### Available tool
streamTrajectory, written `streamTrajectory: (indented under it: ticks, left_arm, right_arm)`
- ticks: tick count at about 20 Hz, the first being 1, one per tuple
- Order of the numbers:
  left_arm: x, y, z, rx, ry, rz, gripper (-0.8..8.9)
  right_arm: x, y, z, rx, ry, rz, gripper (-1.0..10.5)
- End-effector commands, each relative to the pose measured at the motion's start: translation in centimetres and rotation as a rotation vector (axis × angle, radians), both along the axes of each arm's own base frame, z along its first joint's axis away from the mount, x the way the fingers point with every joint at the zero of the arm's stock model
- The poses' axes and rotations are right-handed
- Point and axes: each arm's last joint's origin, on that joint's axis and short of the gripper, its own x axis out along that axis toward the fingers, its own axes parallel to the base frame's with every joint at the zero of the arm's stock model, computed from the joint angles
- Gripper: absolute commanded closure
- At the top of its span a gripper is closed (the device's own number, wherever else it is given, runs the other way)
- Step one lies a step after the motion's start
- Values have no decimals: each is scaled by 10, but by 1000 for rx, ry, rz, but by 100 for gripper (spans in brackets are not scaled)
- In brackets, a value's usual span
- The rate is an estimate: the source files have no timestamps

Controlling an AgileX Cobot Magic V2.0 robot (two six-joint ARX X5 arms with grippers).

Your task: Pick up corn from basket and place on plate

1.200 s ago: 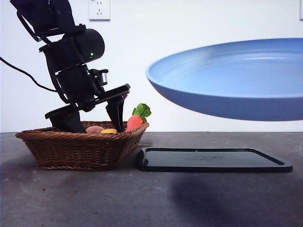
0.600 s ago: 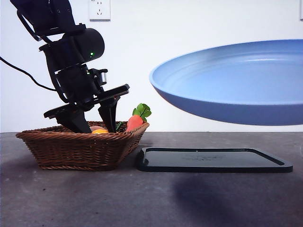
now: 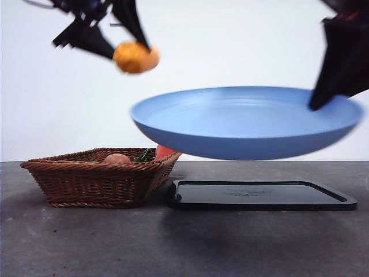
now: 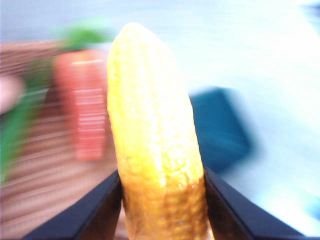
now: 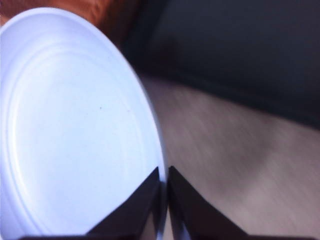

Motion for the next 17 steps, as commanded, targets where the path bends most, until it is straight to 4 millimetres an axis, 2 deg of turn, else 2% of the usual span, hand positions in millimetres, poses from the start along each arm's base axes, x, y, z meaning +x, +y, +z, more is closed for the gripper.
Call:
streamTrajectory:
  ticks: [1,4,7,12,15,17]
  left_arm:
    - [-8,-18,5,-15,-29,-141,636]
    - [-22,-40,-4,63,-30,-281,636]
    - [-27,-63,-24,151,-24,-424,636]
    - [-23,-97,-65,221,36,-539,635]
    - [-23,-108,-82,250,75,-575,622]
    - [-25,-112,-85,266,75,-579,545]
  right_arm:
    - [20,3,-5,65,31,-39,945]
    - [38,-2,-19,103,85,-76,945]
    - [49,-12,-24,133,98,-113,945]
    - [50,-19,-24,153,111,-121,945]
    - [50,-19,-24,155,110,-119,945]
    - [50,-19,-24,153,110,-117,945]
